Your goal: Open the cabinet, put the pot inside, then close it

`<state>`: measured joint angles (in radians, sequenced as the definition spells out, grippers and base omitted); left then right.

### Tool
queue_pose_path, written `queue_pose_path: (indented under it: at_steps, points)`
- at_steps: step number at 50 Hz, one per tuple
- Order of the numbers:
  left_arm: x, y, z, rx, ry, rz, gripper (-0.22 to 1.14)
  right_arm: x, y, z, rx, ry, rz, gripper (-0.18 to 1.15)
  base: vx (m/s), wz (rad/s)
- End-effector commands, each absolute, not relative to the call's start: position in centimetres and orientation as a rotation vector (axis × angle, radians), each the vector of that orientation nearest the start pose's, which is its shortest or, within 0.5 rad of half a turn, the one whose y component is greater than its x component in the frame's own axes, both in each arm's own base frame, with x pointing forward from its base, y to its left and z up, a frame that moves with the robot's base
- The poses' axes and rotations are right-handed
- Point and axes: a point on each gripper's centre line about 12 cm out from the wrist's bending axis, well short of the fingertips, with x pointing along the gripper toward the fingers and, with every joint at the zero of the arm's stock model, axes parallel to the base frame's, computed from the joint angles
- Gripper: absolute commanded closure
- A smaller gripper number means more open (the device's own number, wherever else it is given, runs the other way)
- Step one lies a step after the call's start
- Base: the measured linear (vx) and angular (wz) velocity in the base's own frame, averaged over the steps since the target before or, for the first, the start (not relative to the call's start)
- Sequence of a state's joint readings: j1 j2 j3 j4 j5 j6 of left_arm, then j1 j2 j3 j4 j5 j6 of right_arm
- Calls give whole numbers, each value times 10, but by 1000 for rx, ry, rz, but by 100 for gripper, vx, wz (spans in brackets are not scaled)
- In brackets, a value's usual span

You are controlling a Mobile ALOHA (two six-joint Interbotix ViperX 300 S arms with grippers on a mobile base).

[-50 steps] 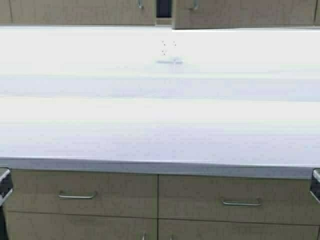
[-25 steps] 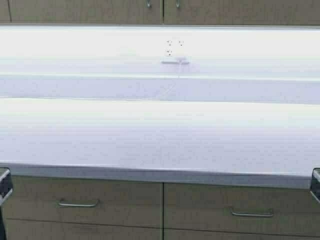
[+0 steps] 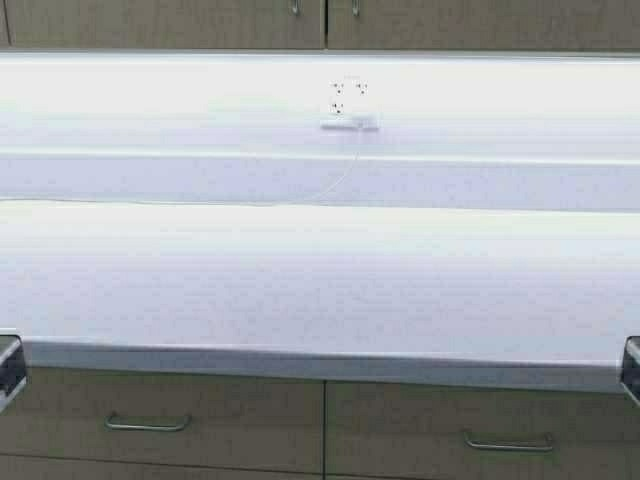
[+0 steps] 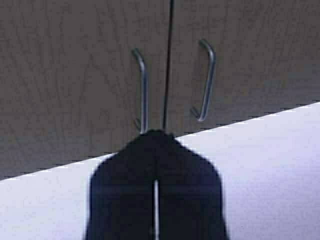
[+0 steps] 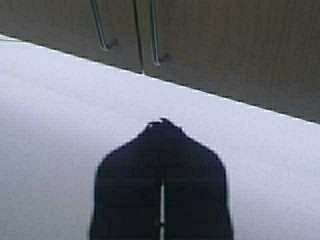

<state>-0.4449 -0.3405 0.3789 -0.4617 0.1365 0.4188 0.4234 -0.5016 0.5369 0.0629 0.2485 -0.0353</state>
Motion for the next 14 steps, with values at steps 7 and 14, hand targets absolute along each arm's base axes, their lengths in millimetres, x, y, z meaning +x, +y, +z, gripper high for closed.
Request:
queue_pose_path:
  at_steps: [7, 14]
  points:
    - [292, -144, 394, -60, 132, -475, 88, 284, 132, 376, -29, 297, 439, 89, 7, 1]
    - [289, -143, 392, -61, 132, -476, 88, 285, 132, 376, -29, 299, 438, 89, 3, 1]
